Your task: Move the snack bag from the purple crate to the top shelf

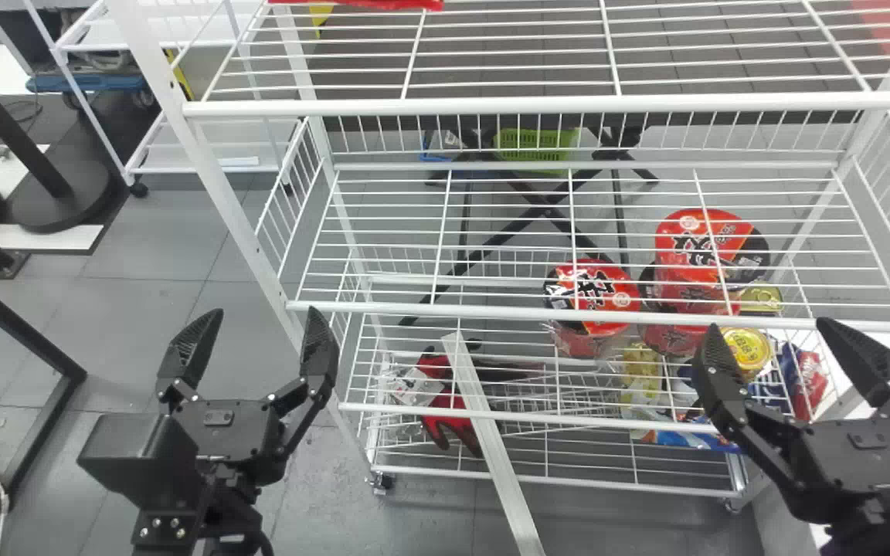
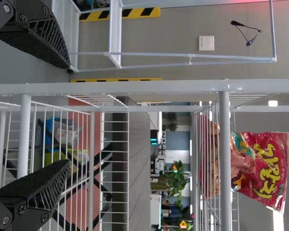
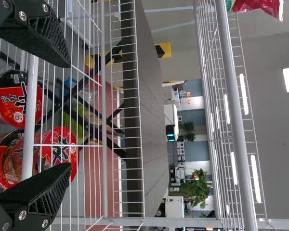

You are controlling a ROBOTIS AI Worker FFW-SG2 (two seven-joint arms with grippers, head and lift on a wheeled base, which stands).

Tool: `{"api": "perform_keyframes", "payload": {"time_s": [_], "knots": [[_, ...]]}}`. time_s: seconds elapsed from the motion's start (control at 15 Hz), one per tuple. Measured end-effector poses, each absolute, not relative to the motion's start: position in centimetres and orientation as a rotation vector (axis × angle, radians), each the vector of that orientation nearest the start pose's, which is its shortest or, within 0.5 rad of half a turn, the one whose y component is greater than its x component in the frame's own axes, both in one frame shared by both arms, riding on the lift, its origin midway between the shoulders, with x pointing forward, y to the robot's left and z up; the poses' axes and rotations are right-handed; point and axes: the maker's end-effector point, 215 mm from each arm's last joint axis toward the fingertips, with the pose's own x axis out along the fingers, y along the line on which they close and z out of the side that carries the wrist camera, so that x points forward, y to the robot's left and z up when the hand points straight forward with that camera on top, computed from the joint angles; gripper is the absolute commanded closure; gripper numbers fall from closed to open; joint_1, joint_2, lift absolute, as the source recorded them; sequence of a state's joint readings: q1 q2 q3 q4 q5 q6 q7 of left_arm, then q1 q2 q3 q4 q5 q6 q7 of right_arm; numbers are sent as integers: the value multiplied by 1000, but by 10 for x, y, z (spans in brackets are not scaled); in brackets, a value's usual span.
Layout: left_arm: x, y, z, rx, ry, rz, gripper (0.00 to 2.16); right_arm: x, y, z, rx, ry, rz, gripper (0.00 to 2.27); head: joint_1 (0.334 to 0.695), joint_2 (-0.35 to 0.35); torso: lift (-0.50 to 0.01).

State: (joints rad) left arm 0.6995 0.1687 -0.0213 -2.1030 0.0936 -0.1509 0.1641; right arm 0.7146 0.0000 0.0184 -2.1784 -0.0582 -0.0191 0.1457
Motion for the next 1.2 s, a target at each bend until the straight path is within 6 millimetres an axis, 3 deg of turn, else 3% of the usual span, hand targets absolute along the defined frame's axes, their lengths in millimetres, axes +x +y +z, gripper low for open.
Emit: {"api": "perform_keyframes", "payload": {"time_s": [1.2], "knots": [[385, 258, -345, 24, 27, 58, 124, 382, -187, -347, 77, 88, 158, 76, 695, 106, -408]]}}
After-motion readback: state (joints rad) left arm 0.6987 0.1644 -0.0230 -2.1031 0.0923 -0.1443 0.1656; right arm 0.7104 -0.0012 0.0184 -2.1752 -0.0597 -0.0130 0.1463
